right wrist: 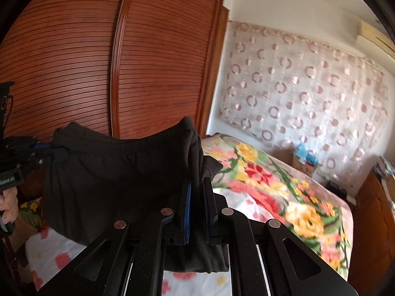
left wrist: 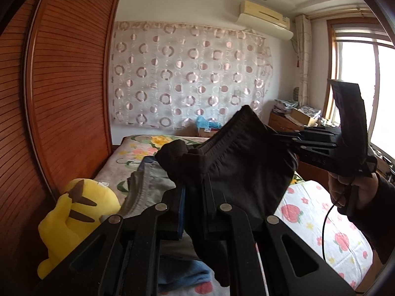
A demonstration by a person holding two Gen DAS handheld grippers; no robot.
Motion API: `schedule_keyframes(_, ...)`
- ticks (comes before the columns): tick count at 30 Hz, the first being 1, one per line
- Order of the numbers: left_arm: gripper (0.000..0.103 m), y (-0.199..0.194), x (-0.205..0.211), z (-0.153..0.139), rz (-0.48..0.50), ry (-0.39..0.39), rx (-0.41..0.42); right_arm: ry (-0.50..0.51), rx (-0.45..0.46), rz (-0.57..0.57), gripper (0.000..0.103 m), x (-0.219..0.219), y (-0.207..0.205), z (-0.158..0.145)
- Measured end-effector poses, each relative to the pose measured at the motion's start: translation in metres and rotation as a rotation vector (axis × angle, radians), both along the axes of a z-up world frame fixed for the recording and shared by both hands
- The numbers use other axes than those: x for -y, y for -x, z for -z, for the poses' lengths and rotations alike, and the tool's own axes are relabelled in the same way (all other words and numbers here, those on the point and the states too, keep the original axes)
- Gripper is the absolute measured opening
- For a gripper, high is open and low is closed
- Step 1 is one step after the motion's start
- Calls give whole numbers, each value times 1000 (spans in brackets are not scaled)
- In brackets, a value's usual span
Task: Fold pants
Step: 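Carry the folded black pants with both grippers onto the jeans stack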
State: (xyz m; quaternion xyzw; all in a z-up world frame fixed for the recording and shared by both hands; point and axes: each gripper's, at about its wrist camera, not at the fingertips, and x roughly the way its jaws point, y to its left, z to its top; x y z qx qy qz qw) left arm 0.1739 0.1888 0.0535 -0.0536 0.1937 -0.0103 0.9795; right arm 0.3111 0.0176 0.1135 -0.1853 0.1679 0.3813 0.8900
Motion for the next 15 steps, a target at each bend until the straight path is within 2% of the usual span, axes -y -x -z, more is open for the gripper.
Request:
schedule_keyframes(10, 12, -4, -29, 31, -126, 27, -59, 86, 0, -123, 8, -61, -74, 28)
schedule_keyframes(15, 12, -7, -32, 34, -163, 26, -70, 86, -27, -149, 8, -75, -96, 35)
